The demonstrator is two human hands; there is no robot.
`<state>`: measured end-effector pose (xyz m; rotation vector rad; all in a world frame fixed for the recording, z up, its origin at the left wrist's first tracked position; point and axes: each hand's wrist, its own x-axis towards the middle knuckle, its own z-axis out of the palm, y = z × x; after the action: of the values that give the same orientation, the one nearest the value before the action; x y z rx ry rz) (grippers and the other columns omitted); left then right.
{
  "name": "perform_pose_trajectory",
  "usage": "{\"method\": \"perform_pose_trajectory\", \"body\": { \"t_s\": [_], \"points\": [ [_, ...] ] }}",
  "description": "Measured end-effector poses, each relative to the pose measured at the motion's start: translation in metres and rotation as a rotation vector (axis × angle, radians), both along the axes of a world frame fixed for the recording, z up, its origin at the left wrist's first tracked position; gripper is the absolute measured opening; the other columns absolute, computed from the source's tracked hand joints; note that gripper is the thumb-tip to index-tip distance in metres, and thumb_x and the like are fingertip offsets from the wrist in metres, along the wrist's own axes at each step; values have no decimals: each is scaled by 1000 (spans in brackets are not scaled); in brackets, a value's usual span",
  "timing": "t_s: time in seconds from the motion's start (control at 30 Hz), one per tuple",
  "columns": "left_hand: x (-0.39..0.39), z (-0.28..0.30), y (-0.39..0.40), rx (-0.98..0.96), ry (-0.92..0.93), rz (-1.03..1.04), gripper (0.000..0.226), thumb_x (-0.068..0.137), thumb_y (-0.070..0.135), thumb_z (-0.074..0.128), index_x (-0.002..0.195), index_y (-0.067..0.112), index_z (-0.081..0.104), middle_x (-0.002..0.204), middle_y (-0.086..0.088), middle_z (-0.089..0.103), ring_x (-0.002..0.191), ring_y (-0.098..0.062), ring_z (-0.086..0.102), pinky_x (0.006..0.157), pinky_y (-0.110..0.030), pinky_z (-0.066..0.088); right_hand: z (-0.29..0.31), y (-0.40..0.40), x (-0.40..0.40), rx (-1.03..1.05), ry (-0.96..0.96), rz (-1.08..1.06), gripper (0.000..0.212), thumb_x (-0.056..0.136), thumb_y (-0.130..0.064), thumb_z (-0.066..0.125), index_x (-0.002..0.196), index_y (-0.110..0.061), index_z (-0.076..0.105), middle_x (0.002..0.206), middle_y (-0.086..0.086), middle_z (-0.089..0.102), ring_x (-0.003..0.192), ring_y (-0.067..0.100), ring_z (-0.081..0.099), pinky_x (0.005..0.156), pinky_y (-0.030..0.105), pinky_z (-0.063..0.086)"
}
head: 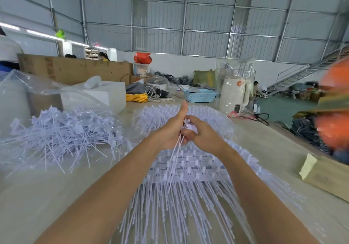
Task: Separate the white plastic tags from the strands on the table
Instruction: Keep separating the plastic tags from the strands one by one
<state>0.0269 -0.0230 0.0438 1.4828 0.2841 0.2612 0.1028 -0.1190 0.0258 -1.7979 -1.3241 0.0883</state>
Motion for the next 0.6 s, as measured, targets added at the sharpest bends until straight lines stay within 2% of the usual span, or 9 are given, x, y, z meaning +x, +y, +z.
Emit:
{"method": "perform_pose_trajectory", "body": {
  "t_s": [0.07,0.13,0.17,0.2,0.27,0.37,0.4,0.5,0.6],
  "points": [
    [4,-1,-2,-65,28,51,72,77,79,30,90,12,54,74,-5,52,60,-16,51,58,-27,41,0,1,-4,-22,-13,26,32,96,-20,50,127,-12,49,112,5,55,104,25,57,95,36,43],
    [8,-2,-3,-113,51,95,74,79,79,31,110,14,50,95,-9,55,80,-23,55,71,-32,44,-2,1,-5,-49,-58,21,34,96,-21,52,127,-9,49,120,7,56,110,23,55,95,35,43],
    [8,-2,-2,-138,51,97,75,78,79,33,117,17,47,100,-11,56,82,-23,54,71,-32,44,-3,1,-5,-60,-78,21,33,95,-21,52,125,-8,50,120,8,57,110,23,55,94,34,43],
    [7,-2,-2,-168,46,88,70,76,79,35,114,20,44,102,-13,55,80,-23,51,70,-31,41,-3,0,-5,-66,-95,29,30,95,-19,53,121,-6,53,115,8,60,107,23,57,92,32,43],
    [4,0,-1,-227,41,77,72,74,80,39,114,20,40,91,-14,47,65,-19,43,67,-30,38,-3,-1,-5,-59,-127,47,18,93,-11,55,109,-4,58,102,9,63,97,24,59,84,31,43],
    [3,2,2,-285,25,81,77,79,75,42,137,27,27,85,-12,49,64,-16,45,65,-30,45,0,-2,-4,-9,-129,56,11,91,-5,55,100,-3,61,95,11,64,90,24,59,83,36,45],
    [2,3,2,-307,14,69,68,82,70,44,133,26,31,84,-11,52,66,-17,49,63,-30,49,0,-3,-4,12,-126,52,11,91,-5,55,101,-3,61,95,10,64,90,24,59,83,37,46],
    [-8,5,-1,-344,-36,2,35,92,43,54,100,10,47,76,-12,66,56,-18,65,57,-31,58,2,-2,0,122,-90,-38,9,92,-8,56,98,-9,62,89,2,62,86,16,61,78,29,46],
    [-12,-1,-4,-144,0,-80,20,93,21,59,100,3,61,90,-17,68,67,-23,70,61,-31,59,4,-2,7,277,-101,-228,11,91,-8,55,98,-8,63,96,4,63,87,14,56,70,16,37]
  ]
}}
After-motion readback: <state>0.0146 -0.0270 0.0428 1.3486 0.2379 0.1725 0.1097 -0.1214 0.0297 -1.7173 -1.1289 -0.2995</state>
